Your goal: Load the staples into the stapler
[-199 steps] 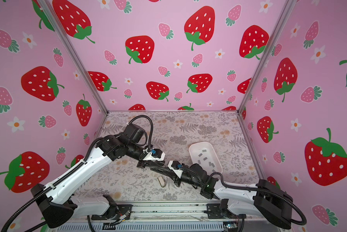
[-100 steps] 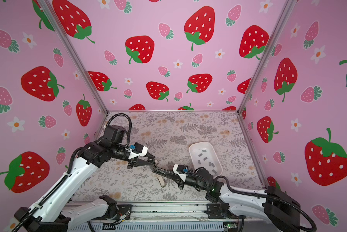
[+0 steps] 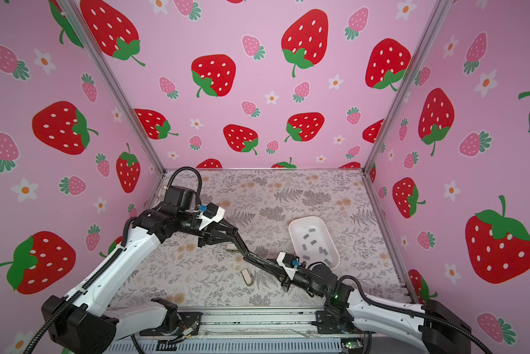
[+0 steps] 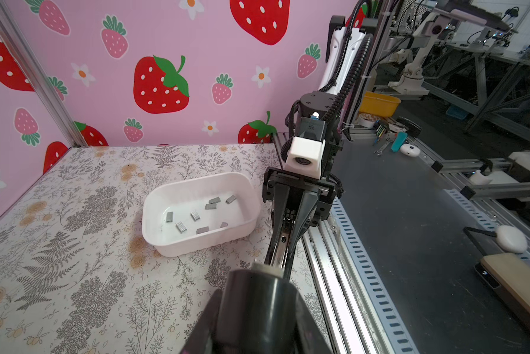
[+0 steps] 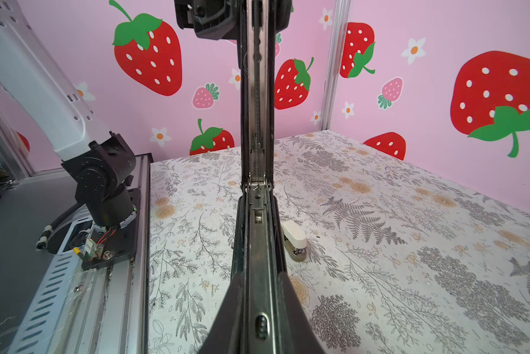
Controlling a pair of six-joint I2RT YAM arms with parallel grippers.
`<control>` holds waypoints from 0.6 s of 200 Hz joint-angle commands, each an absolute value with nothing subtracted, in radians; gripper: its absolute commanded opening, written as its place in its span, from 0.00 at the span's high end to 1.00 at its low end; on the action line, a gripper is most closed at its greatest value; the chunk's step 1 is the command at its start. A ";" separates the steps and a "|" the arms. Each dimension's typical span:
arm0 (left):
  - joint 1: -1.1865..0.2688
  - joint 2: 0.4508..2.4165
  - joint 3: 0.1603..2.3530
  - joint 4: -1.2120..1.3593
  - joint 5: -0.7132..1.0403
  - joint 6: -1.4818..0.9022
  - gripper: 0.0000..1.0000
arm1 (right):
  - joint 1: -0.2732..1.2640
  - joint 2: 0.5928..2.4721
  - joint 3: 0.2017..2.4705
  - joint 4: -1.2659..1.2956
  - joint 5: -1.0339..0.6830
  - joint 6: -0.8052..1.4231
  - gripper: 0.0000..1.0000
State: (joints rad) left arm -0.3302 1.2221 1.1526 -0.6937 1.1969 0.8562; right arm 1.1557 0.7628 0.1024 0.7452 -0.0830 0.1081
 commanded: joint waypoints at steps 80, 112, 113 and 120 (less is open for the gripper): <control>-0.288 1.161 1.042 -0.192 0.934 0.627 0.30 | 1.156 0.618 0.129 0.661 0.066 0.209 0.91; -0.288 1.160 1.009 -0.111 0.841 0.524 0.12 | 1.155 0.617 0.145 0.623 0.072 0.223 0.92; -0.288 1.160 1.008 -0.108 0.839 0.521 0.11 | 1.155 0.618 0.145 0.622 0.073 0.224 0.92; -0.288 1.161 1.005 -0.100 0.826 0.509 0.11 | 1.155 0.622 0.148 0.621 0.080 0.224 0.93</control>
State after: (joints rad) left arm -0.2897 1.1656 1.0195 -0.2352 0.9226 0.6178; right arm 1.1557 0.6357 0.1028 0.5739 0.0456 0.1951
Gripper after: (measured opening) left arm 0.866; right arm 0.189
